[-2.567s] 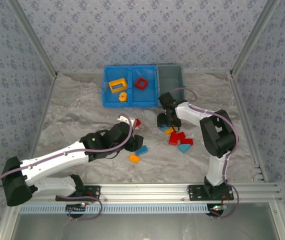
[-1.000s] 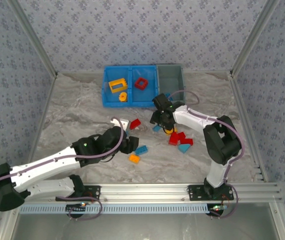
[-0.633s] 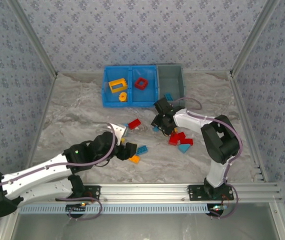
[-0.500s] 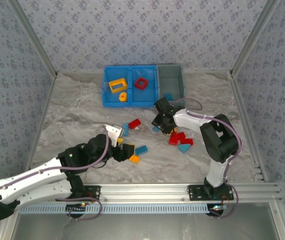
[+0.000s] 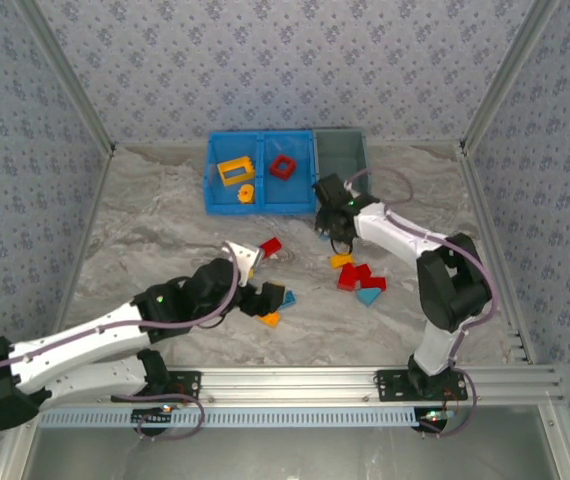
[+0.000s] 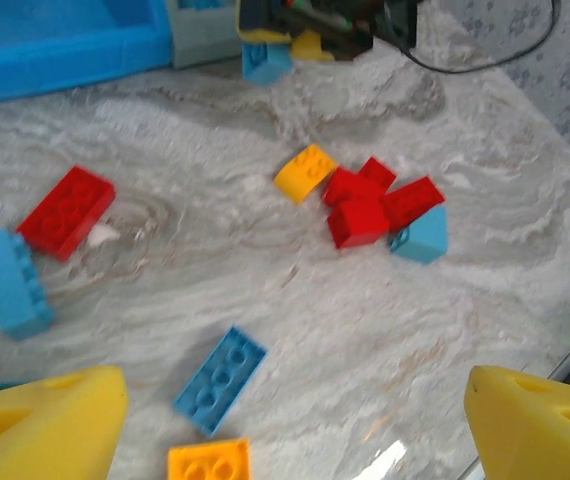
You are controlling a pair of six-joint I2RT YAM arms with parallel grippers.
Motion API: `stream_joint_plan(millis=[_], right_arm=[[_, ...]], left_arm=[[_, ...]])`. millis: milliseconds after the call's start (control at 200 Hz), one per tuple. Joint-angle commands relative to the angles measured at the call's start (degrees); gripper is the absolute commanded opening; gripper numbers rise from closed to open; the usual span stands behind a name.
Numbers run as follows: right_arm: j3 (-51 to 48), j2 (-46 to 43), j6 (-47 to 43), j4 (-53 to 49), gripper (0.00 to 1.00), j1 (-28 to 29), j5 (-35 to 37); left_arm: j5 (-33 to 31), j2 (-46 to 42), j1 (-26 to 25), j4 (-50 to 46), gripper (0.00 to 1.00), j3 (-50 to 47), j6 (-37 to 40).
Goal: Sort the legos into containers by color
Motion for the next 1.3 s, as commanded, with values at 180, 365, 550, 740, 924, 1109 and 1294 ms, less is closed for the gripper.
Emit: stream_joint_plan(millis=[180, 365, 550, 740, 924, 1109, 1294], right_arm=[[17.92, 12.59, -23.68, -5.31, 0.25, -6.7, 0.19], [27.58, 21.21, -29.56, -5.54, 0.25, -10.28, -12.7], [33.89, 27.7, -30.66, -8.35, 0.28, -12.92, -21.2], [32.56, 29.42, -30.25, -7.27, 0.28, -14.6, -25.29], [32.49, 29.93, -30.21, -6.93, 0.29, -15.23, -27.13], [33.06, 30.81, -30.34, -7.47, 0.3, -15.3, -28.19], [34.57, 31.79, -30.58, -9.47, 0.4, -15.29, -28.12]], left_arm=[[0.63, 9.41, 3.24, 5.48, 0.88, 9.45, 0.06], [1.49, 10.29, 3.37, 4.71, 0.88, 10.01, 0.33], [1.73, 10.15, 3.37, 4.87, 0.88, 8.21, -0.89], [-1.97, 12.12, 1.0, 4.36, 0.87, 10.79, 1.22], [-14.48, 21.88, -6.23, -3.64, 0.86, 22.39, 6.6], [-24.47, 31.7, -10.53, -7.34, 0.86, 31.09, 8.81], [-25.3, 35.58, -11.4, -8.9, 0.86, 34.9, 8.37]])
